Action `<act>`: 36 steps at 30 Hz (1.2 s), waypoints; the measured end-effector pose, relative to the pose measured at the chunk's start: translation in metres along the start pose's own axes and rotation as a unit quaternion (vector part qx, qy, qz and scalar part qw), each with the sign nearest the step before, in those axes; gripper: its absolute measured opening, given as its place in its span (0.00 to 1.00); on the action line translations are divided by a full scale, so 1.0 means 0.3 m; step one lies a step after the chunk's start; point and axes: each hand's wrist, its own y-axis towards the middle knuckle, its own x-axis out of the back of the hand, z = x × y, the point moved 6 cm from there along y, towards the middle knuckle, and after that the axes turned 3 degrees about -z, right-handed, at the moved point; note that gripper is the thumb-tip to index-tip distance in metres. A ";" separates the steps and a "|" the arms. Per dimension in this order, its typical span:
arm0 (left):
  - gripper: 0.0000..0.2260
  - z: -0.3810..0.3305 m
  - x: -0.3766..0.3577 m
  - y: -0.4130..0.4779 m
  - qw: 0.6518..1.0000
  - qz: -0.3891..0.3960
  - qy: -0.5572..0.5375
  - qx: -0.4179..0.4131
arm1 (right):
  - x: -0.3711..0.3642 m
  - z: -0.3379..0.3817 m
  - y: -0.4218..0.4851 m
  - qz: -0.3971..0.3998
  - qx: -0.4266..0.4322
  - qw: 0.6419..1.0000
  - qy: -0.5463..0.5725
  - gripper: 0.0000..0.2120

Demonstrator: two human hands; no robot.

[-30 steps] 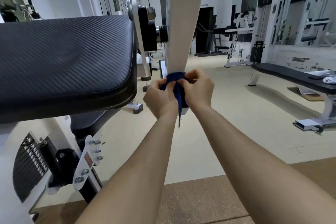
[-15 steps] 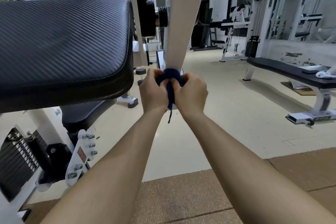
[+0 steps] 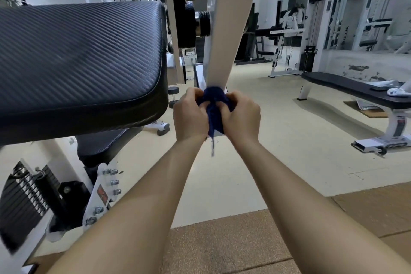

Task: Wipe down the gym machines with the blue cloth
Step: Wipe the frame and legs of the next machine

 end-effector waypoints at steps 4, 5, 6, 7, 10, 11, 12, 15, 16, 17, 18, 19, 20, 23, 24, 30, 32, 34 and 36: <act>0.05 0.003 0.003 -0.018 0.999 0.002 -0.021 0.031 | 0.013 0.011 -0.011 0.023 -0.020 0.999 -0.011 0.04; 0.04 0.007 0.002 -0.030 0.998 0.005 -0.031 0.048 | 0.015 0.009 0.012 0.051 -0.014 0.998 -0.015 0.04; 0.04 0.012 0.003 -0.043 0.997 0.008 -0.038 0.062 | 0.017 0.009 0.038 0.082 -0.007 0.996 -0.012 0.06; 0.04 0.015 0.006 -0.057 0.996 0.011 -0.042 0.075 | 0.017 0.017 0.060 0.112 0.004 0.994 -0.003 0.09; 0.07 0.025 0.011 -0.100 0.993 0.020 -0.048 0.104 | 0.019 0.047 0.058 0.133 0.037 0.990 0.032 0.17; 0.07 0.029 0.011 -0.106 0.993 0.023 -0.046 0.107 | 0.017 0.046 0.045 0.120 0.040 0.991 0.032 0.17; 0.07 0.027 0.015 -0.105 0.993 0.027 -0.039 0.105 | 0.015 0.040 0.030 0.103 0.039 0.994 0.023 0.16; 0.03 0.009 0.020 -0.064 0.996 0.037 -0.013 0.075 | 0.027 0.019 -0.014 0.055 0.005 0.998 0.008 0.07; 0.04 0.001 0.021 -0.050 0.997 0.037 -0.008 0.063 | 0.033 0.013 -0.030 0.048 -0.011 0.999 0.009 0.05; 0.06 -0.007 0.021 -0.042 0.998 0.036 -0.008 0.052 | 0.037 0.009 -0.045 0.051 -0.026 0.998 0.013 0.03; 0.07 -0.013 0.018 -0.040 0.998 0.037 -0.011 0.045 | 0.039 0.005 -0.060 0.062 -0.042 0.997 0.019 0.03; 0.07 -0.015 0.018 -0.044 0.998 0.040 -0.017 0.044 | 0.041 0.002 -0.071 0.078 -0.053 0.995 0.024 0.02; 0.07 -0.011 0.018 -0.050 0.998 0.043 -0.025 0.048 | 0.044 0.000 -0.072 0.088 -0.057 0.994 0.025 0.02; 0.08 -0.001 0.025 -0.085 0.995 0.072 -0.031 0.053 | 0.055 0.008 -0.035 0.077 -0.046 0.995 0.030 0.08; 0.08 -0.006 0.024 -0.102 0.994 0.092 -0.024 0.047 | 0.056 0.012 -0.028 0.070 -0.044 0.996 0.033 0.11; 0.06 0.040 0.060 -0.248 0.981 0.178 0.027 0.071 | 0.058 0.007 -0.127 0.192 0.001 0.977 -0.091 0.10; 0.05 0.037 0.097 -0.301 0.975 0.208 0.036 0.067 | 0.115 -0.016 -0.147 0.228 -0.010 0.967 -0.109 0.09; 0.02 -0.017 0.119 -0.318 0.969 0.235 0.053 0.051 | 0.208 -0.022 -0.131 0.223 -0.028 0.968 -0.111 0.10; 0.02 -0.115 0.117 -0.295 0.962 0.262 0.065 0.042 | 0.304 -0.002 -0.095 0.242 -0.028 0.958 -0.151 0.14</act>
